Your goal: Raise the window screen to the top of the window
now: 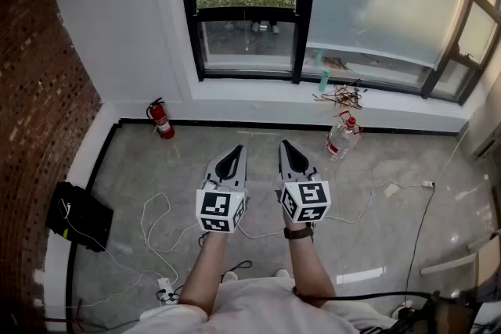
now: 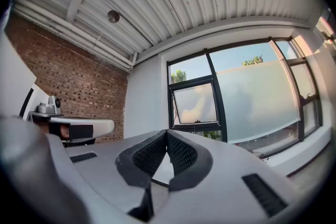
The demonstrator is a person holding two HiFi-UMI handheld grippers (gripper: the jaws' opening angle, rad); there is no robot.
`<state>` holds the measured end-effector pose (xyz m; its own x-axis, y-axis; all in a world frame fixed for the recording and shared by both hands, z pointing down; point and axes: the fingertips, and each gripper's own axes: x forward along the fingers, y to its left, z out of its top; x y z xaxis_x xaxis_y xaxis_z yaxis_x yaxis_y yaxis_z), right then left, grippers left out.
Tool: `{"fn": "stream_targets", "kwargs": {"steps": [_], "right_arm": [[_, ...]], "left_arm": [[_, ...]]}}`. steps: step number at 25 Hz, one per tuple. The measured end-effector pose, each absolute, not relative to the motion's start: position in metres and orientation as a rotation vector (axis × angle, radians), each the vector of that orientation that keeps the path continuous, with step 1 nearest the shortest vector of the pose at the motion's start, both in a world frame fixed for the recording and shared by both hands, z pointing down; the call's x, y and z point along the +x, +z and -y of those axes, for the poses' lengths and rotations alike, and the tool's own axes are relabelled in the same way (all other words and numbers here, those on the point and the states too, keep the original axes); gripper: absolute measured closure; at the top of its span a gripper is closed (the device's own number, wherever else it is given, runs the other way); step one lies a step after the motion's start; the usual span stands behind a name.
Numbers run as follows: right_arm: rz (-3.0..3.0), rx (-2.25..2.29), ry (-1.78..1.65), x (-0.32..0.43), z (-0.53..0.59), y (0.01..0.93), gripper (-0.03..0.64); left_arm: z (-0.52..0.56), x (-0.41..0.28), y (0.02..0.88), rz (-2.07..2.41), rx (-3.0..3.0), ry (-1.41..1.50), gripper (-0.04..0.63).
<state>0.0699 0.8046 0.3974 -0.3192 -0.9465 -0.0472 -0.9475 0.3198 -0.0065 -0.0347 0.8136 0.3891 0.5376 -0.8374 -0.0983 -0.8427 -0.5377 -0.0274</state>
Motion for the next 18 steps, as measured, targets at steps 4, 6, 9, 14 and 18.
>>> {"fn": "stream_targets", "kwargs": {"steps": [4, 6, 9, 14, 18], "right_arm": [[-2.521, -1.819, -0.017, 0.098, -0.804, 0.406, 0.614], [-2.521, -1.805, -0.032, 0.111, -0.802, 0.407, 0.614], [-2.527, -1.839, -0.052, 0.134, -0.801, 0.413, 0.614], [-2.537, -1.905, -0.076, 0.165, -0.801, 0.420, 0.614], [-2.628, -1.822, -0.048, 0.165, -0.807, 0.427, 0.614]], "left_arm": [[-0.811, -0.011, 0.397, -1.507, -2.688, 0.088, 0.597], [-0.807, 0.000, 0.400, -1.536, -2.683, 0.080, 0.597], [-0.808, 0.020, 0.407, -1.562, -2.681, 0.062, 0.597], [-0.817, 0.050, 0.415, -1.600, -2.660, 0.039, 0.597], [-0.832, 0.065, 0.420, -1.611, -2.637, 0.036, 0.597]]}}
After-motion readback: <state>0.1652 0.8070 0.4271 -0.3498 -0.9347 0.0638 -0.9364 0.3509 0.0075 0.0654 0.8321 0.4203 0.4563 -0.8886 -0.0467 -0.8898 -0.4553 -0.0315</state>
